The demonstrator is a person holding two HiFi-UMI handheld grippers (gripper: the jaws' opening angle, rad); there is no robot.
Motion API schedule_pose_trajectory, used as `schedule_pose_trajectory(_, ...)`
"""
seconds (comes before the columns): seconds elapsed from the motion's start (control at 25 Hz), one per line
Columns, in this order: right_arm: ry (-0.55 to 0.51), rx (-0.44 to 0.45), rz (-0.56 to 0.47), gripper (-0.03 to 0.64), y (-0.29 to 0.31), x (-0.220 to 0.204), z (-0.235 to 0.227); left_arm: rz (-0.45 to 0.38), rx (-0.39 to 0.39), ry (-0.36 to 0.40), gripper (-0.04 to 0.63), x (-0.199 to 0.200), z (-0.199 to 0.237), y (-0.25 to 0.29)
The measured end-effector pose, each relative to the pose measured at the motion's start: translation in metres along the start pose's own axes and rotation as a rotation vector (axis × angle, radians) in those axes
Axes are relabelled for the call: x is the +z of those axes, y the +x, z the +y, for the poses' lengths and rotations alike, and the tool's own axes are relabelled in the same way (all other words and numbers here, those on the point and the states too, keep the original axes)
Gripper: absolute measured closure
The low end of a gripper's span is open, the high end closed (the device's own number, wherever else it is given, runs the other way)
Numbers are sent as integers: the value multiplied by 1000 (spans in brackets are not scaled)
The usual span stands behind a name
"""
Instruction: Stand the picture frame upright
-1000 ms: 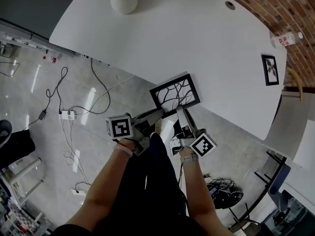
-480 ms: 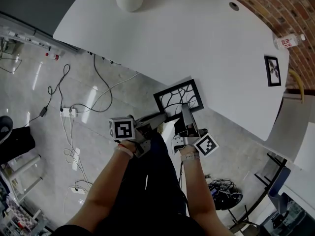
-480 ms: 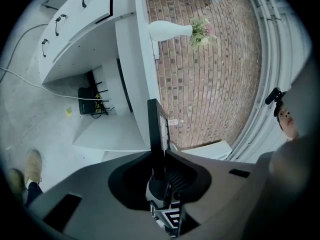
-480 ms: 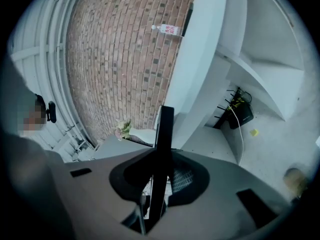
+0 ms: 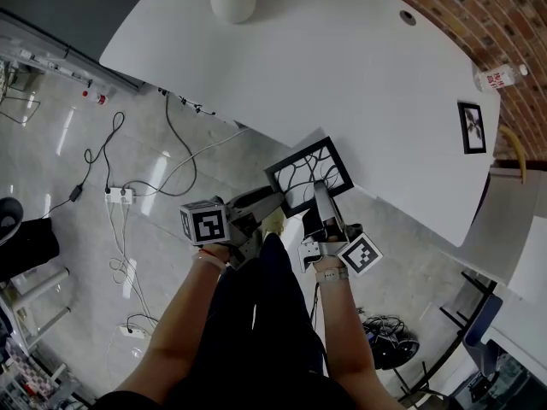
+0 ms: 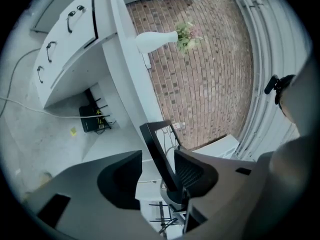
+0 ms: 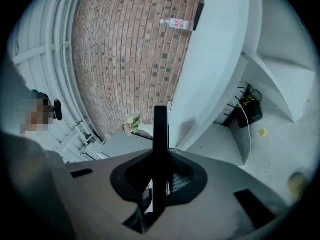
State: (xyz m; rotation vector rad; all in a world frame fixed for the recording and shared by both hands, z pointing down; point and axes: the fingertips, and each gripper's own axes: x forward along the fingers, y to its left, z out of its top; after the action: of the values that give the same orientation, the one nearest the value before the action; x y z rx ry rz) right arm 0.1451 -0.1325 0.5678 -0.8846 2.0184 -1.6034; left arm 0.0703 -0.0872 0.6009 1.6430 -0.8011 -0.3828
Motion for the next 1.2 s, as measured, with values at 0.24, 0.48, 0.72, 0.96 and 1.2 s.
schedule_pose_trajectory(0.24, -52, 42, 109, 572, 9, -13, 21, -43, 121, 209, 362, 42, 1, -30)
schedule_pose_trajectory(0.48, -73, 69, 247, 572, 23, -33, 44, -52, 146, 315, 327, 72, -11, -51)
schedule_pose_trajectory(0.72, -88, 118, 383, 572, 33, -49, 70, 16, 66, 337, 327, 79, -35, -57)
schedule_pose_trajectory(0.96, -127, 187, 537, 572, 46, -67, 96, 66, -2, 372, 341, 82, -57, -66)
schedule_pose_trajectory(1.2, -143, 252, 657, 572, 55, -77, 117, 32, -39, 347, 432, 93, -70, -79)
